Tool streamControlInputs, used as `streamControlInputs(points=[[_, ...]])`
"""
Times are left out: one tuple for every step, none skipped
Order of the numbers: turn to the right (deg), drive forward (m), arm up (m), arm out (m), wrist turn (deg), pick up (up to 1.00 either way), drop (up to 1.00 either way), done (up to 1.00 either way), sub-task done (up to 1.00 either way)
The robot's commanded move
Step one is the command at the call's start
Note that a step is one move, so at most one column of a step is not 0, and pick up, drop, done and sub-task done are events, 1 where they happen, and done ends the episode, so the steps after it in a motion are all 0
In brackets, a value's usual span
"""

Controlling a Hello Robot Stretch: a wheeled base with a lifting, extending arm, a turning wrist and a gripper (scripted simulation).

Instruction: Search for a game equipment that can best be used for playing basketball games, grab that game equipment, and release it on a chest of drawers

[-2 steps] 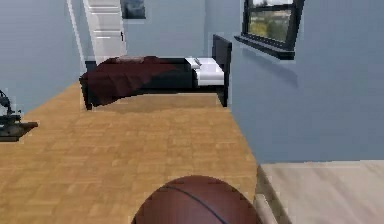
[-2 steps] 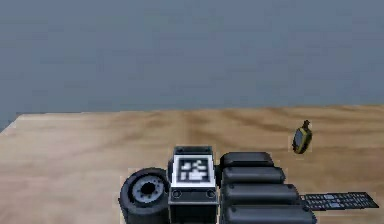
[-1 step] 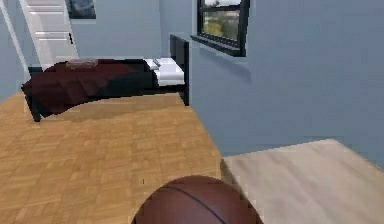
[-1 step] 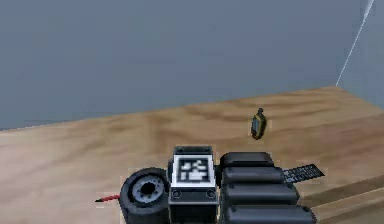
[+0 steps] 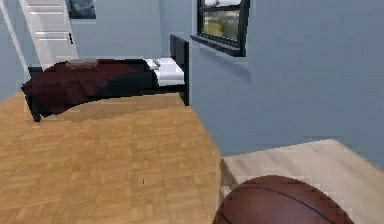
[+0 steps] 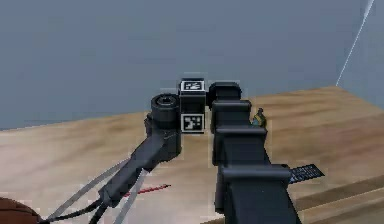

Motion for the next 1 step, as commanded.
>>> streamControlInputs(points=[[0.0, 0.00, 0.00, 0.00, 45.0, 0.00, 0.00, 0.00, 0.00]])
